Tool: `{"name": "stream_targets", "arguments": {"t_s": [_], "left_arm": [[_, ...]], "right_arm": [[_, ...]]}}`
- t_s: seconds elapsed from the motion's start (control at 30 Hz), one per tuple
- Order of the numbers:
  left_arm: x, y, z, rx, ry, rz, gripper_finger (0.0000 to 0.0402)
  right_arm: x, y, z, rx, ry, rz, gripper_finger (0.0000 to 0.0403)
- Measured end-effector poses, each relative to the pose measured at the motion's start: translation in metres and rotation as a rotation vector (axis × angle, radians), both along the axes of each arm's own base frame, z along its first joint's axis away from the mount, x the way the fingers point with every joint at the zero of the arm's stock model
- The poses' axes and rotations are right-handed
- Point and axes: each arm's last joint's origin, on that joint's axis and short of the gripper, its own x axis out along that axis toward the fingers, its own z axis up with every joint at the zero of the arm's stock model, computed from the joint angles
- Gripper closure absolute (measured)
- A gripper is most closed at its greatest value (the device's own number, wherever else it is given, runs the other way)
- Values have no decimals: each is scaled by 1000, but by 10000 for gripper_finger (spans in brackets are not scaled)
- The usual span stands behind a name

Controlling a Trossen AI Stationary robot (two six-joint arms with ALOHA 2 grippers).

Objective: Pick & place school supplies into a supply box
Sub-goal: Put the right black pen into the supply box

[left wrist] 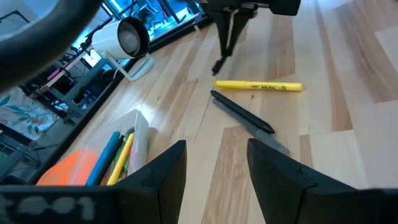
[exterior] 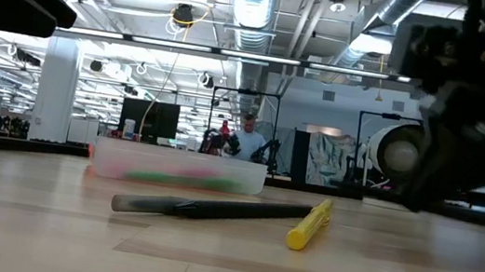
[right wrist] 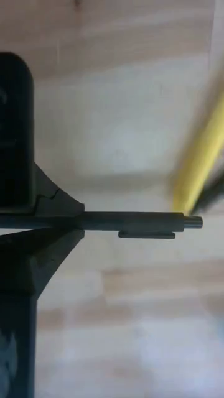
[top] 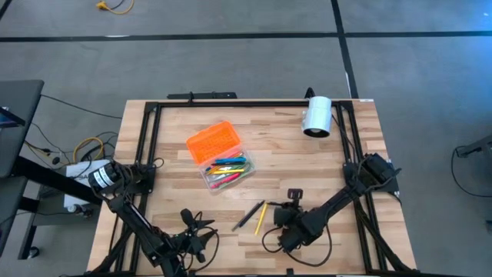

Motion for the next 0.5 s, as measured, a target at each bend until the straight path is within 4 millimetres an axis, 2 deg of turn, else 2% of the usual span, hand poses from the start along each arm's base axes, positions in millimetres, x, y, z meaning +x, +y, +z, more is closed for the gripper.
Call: {"name": "stream_targets", "arguments": {"t_s": [0.27,0.4,0.5], "left_arm": [[-1,-1,0,0,-2,-2,242],[-2,-1,0,-14,-9,-1,242],[-4,-3,0,-22,-13,-6,242]], "right_arm": [[8,1,20,-208,-109,51,401],[22,-7,31,-338,-163,93,401],[40,-19,35,-401,-174,120,400]]}}
